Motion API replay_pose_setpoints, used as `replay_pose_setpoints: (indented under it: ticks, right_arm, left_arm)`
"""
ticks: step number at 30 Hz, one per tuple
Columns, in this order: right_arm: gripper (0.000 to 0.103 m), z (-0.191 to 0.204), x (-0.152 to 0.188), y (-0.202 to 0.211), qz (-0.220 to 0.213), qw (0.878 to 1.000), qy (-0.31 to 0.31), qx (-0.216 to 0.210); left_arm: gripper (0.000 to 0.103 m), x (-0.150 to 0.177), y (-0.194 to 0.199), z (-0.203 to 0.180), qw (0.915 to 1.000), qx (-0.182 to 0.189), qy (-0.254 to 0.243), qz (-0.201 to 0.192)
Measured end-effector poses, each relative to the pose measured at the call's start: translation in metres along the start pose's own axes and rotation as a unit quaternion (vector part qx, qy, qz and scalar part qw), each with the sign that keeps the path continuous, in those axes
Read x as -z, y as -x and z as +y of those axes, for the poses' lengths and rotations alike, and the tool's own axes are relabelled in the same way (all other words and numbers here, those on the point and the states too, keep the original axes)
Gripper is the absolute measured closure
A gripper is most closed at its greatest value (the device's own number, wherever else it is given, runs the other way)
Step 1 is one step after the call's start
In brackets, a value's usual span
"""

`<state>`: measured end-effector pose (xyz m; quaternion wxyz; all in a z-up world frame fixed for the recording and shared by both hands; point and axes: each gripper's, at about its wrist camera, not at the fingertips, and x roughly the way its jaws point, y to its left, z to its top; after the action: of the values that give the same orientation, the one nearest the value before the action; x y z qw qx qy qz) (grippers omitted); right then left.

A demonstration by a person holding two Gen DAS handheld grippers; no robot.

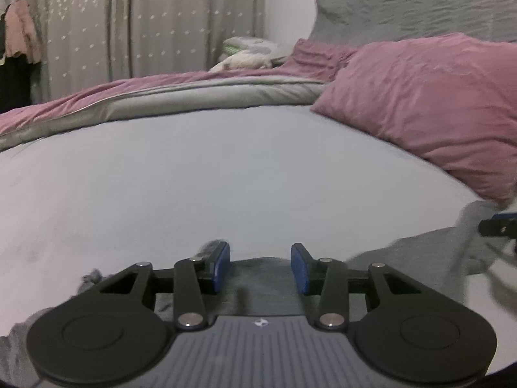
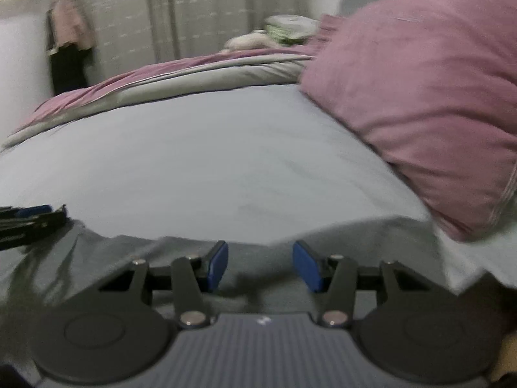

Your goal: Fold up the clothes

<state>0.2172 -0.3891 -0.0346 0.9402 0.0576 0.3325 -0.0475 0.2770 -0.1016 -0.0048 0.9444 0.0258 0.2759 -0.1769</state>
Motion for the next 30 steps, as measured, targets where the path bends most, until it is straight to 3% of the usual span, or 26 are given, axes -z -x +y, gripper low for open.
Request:
replay_pose_setpoints:
  ticks: [9,18,21,28,30]
  right_arm:
    - [0.059,-0.035,0.032,0.025,0.027,0.996,-0.081,0.037]
    - [0.059,-0.042,0.061,0.025,0.021,0.988,-0.149,0.023]
    - [0.059,-0.047,0.065,0.024,0.007,0.985,-0.174,0.014]
    - [0.060,-0.051,0.065,0.007,-0.028,0.979,-0.199,0.019]
    - [0.064,-0.051,0.062,0.003,-0.035,0.979,-0.200,0.026]
  left_arm:
    - [0.062,0.012,0.029,-0.060,0.9928,0.110,-0.049,0.000]
    - [0.062,0.032,0.039,-0.116,0.9717,0.184,-0.148,0.008]
    - [0.063,0.040,0.033,-0.130,0.9666,0.191,-0.170,0.020]
    - [0.065,0.044,0.015,-0.146,0.9684,0.160,-0.190,0.022]
    - [0.069,0.043,0.009,-0.150,0.9686,0.153,-0.194,0.027]
